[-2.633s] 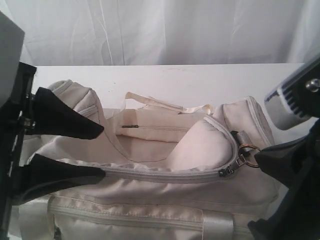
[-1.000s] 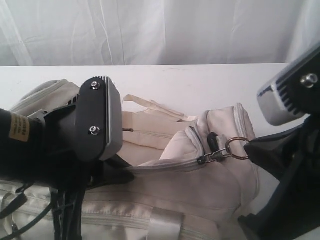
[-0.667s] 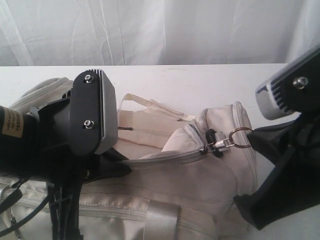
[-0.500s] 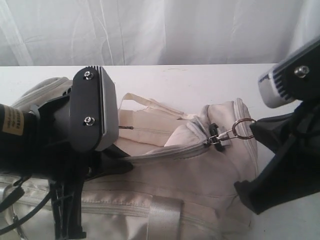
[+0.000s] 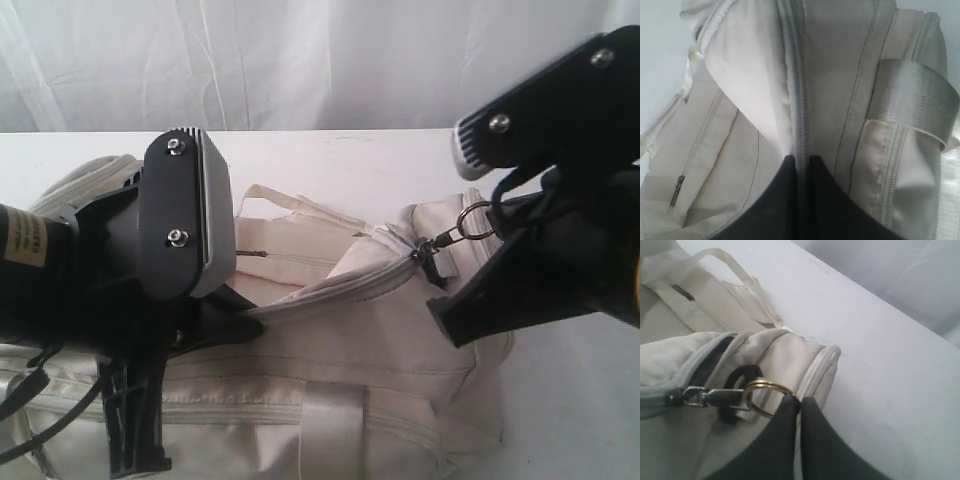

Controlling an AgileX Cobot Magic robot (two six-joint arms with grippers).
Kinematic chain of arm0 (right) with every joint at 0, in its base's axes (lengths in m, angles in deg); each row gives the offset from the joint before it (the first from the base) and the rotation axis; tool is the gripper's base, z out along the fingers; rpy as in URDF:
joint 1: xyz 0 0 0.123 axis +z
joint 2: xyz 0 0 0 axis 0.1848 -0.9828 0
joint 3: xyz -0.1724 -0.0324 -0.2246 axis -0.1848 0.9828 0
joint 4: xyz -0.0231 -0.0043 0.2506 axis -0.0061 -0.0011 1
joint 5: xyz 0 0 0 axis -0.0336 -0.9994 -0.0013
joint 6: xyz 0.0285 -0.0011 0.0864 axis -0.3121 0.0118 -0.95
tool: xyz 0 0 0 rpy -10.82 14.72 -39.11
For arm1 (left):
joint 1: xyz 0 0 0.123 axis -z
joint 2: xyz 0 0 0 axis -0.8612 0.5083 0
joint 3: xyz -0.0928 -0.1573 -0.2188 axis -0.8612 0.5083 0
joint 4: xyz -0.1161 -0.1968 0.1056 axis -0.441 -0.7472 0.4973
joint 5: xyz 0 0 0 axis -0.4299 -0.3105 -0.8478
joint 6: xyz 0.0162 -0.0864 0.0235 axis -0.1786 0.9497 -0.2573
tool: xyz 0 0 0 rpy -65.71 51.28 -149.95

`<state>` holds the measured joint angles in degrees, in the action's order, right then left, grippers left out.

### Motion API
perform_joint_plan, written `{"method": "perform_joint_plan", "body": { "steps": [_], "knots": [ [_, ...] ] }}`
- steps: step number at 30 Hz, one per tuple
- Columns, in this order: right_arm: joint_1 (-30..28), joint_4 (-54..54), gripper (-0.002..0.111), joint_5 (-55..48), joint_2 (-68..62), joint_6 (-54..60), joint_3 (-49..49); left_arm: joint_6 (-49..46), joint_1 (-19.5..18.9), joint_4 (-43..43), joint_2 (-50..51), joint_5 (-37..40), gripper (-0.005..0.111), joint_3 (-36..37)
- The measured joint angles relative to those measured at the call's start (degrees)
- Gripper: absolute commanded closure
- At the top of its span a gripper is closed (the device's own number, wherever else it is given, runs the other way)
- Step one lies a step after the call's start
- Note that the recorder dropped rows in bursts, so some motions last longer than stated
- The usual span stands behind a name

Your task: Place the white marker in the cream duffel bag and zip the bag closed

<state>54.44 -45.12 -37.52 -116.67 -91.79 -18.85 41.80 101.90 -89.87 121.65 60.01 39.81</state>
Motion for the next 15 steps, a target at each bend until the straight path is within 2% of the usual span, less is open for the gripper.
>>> {"method": "perform_joint_plan", "body": {
  "steps": [15],
  "knots": [
    [-14.7,-4.7,0.108,16.2,-5.0,0.1,0.0,0.1,-0.4,1.1,0.0,-0.2,0.107,0.0]
  ]
}}
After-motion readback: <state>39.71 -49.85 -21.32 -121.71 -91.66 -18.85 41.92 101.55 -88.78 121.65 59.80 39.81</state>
